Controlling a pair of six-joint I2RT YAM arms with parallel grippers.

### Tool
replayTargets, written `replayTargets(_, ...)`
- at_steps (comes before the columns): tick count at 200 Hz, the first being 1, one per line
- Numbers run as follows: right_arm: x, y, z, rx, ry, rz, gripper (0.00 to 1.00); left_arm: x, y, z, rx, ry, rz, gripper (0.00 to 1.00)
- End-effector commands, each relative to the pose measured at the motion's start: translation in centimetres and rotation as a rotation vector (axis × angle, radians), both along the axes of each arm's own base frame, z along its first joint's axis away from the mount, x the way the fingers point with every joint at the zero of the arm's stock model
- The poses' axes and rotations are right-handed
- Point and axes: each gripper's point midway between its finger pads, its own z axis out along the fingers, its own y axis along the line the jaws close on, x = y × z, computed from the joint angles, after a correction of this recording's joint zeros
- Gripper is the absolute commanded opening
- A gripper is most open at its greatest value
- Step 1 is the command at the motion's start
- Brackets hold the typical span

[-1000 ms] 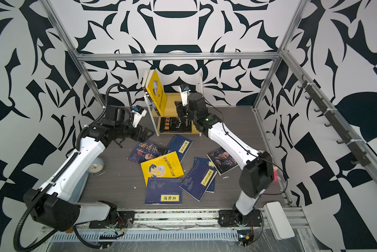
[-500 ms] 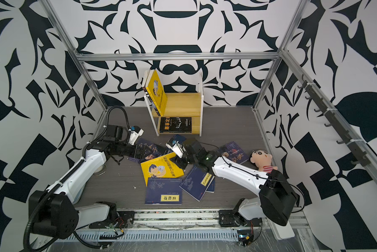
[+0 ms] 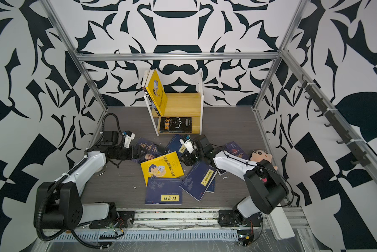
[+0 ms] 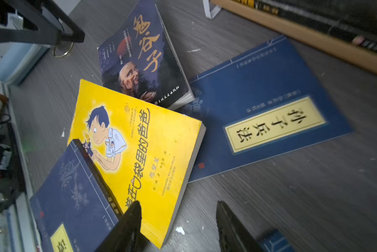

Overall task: Stacking books/files
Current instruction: Pick up the book from the center of the table.

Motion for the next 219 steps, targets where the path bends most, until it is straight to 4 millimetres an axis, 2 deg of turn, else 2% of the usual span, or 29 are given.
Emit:
replayTargets(1, 1.1, 1.7, 2.5, 0.163, 0.072, -0.017, 0.58, -0.5, -0.6, 0.5, -0.079, 0.039, 0.058, 0.97)
replayTargets(28, 2.6, 1.5, 0.9, 0.206, 0.155, -0.087, 0.58, -1.7, -1.1, -0.6, -0.126, 0.108, 0.068, 0.95)
replayTargets(44, 2.4, 1.8, -0.6, 0.202, 0.217, -0.09, 0.58, -2.0, -0.9, -2.4, -0.134, 0.173, 0.118, 0.95)
replayTargets(54, 2.1, 1.8, -1.4, 0.199, 0.249, -0.089, 0.58, -2.3, -1.5, -2.8, -0.175, 0.212, 0.122, 0.94)
replayTargets(84, 1.6, 2.0, -2.5, 0.209, 0.285, -0.075, 0.58, -3.3, -3.3, -3.8, -0.219, 0.27, 0.098, 0.92)
replayTargets(117, 0.8, 1.7, -3.6, 0.193, 0.316, -0.067, 0.58, -4.1, -3.6, -5.6, -0.212, 0.328, 0.126, 0.86)
replayTargets(120, 0.7, 1.7, -3.8, 0.19, 0.32, -0.066, 0.58, -4.1, -3.6, -5.7, -0.211, 0.331, 0.126, 0.82)
replayTargets(148, 0.3, 1.8, -5.0, 0.194, 0.363, -0.071, 0.57, -3.9, -4.0, -6.4, -0.196, 0.344, 0.119, 0.64)
replayTargets(180, -0.2, 2.1, -5.1, 0.213, 0.385, -0.052, 0.57, -3.5, -4.1, -6.8, -0.198, 0.353, 0.125, 0.4)
replayTargets(219, -0.1, 3.3, -3.6, 0.31, 0.39, -0.023, 0.55, -3.2, -4.4, -6.8, -0.21, 0.353, 0.125, 0.31)
